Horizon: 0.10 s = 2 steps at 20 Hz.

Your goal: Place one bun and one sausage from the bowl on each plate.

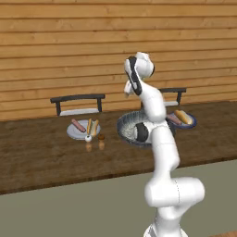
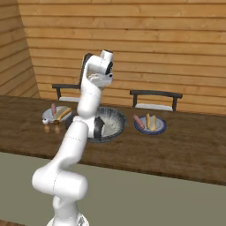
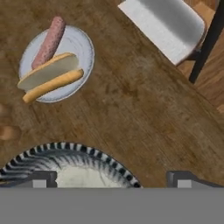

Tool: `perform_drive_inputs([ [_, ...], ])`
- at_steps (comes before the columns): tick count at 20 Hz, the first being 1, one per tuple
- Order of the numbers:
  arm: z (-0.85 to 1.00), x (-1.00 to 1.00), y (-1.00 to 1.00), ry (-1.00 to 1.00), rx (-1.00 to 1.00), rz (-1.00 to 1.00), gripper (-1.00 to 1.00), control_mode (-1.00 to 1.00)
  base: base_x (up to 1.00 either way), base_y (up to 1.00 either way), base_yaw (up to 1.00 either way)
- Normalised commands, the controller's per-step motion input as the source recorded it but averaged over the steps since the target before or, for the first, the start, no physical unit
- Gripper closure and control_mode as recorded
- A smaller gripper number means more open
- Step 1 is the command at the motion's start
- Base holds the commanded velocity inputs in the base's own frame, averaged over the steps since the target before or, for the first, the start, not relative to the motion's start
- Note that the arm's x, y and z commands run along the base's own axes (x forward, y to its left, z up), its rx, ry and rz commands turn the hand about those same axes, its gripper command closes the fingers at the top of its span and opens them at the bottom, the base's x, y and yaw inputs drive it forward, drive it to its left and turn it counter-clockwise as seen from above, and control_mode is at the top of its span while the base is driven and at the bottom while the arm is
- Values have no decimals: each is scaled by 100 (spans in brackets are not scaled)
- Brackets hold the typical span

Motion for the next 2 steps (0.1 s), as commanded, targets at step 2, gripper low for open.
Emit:
perform_drive_inputs([
  [2,37,-100,-2,-62,0,11,-100,-100,0,0,0],
])
